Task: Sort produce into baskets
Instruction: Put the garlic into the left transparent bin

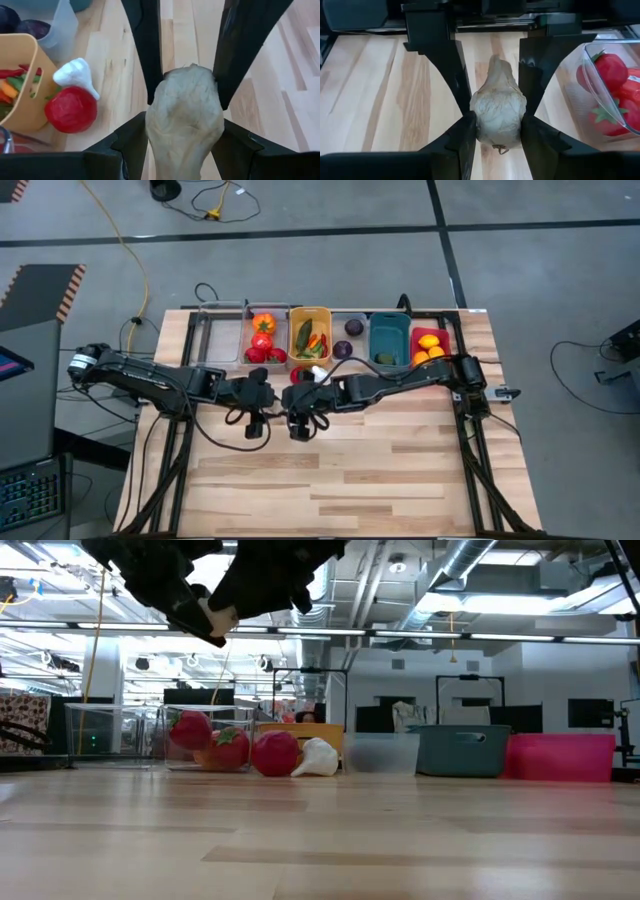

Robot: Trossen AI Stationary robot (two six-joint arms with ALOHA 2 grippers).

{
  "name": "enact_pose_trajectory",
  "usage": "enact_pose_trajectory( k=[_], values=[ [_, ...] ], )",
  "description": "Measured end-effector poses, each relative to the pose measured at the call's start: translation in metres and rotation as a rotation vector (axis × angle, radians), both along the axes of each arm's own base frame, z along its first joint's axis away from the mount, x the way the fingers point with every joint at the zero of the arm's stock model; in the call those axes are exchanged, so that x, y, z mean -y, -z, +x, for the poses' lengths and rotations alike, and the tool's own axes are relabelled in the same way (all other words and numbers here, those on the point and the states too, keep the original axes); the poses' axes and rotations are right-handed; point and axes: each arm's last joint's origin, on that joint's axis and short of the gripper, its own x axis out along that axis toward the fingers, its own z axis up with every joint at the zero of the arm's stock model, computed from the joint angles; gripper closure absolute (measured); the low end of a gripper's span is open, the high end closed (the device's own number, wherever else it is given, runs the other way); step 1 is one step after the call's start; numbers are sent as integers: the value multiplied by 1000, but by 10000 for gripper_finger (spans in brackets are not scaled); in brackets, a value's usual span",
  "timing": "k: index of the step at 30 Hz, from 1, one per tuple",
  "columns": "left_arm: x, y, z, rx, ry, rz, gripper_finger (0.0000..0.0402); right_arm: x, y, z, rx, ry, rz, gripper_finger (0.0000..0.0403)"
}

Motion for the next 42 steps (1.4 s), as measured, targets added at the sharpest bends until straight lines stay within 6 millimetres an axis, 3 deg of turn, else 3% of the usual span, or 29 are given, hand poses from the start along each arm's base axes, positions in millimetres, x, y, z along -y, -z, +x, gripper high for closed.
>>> enact_pose_trajectory(
  k=[14,25,42],
  values=[
    [0,-1,1,15,-10,8,219,3,1,0,-6,26,25,229],
    [0,-2,1,26,-10,7,219,3,3,0,-12,28,26,150],
    [0,-2,1,24,-10,7,219,4,-17,-2,-52,9,-8,148]
  ],
)
